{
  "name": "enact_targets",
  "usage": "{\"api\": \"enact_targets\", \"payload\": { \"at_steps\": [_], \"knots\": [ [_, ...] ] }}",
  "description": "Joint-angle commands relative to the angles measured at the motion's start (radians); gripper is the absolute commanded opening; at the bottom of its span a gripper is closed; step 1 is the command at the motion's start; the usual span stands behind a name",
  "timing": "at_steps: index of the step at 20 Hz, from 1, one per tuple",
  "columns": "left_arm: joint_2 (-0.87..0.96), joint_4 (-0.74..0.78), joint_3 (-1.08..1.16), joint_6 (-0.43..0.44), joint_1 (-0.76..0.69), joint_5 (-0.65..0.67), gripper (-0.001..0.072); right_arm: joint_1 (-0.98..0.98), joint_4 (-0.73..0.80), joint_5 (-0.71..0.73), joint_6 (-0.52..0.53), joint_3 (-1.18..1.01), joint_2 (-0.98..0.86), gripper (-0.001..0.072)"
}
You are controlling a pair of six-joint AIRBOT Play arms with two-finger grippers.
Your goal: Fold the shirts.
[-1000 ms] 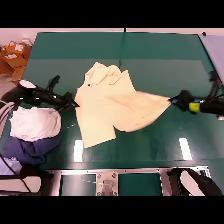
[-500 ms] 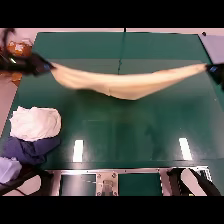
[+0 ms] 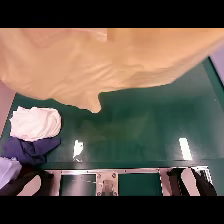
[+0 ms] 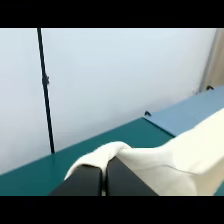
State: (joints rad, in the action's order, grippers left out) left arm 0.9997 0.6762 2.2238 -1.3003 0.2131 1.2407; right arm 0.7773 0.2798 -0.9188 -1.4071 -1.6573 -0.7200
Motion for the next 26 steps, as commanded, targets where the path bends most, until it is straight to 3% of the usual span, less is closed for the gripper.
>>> {"api": "enact_targets", "payload": {
  "at_steps": [1,5,8,13,18,22,26],
  "knots": [
    [-0.072,0.094,0.027,0.000,0.001,-0.072,0.0018,0.070,0.101,0.037,0.002,-0.060,0.064,0.0011],
    [-0.050,0.126,-0.110,0.011,0.000,-0.048,0.0018,0.066,0.135,-0.006,0.002,0.035,0.054,0.0011],
    [0.012,0.002,-0.401,0.120,-0.009,-0.103,0.0018,-0.060,0.145,-0.004,0.093,0.257,0.002,0.0012],
    [0.336,-0.025,-0.644,0.245,-0.159,-0.260,0.0019,-0.319,0.291,0.150,0.164,0.545,-0.268,0.0012],
    [0.684,-0.035,-0.646,0.232,-0.230,-0.413,0.0019,-0.352,0.278,0.217,0.164,0.553,-0.649,0.0012],
    [0.793,-0.086,-0.646,0.237,-0.232,-0.499,0.0019,-0.365,0.239,0.232,0.198,0.496,-0.850,0.0012],
    [0.829,-0.085,-0.646,0.262,-0.232,-0.531,0.0021,-0.372,0.181,0.231,0.223,0.443,-0.917,0.0020]
  ]
}}
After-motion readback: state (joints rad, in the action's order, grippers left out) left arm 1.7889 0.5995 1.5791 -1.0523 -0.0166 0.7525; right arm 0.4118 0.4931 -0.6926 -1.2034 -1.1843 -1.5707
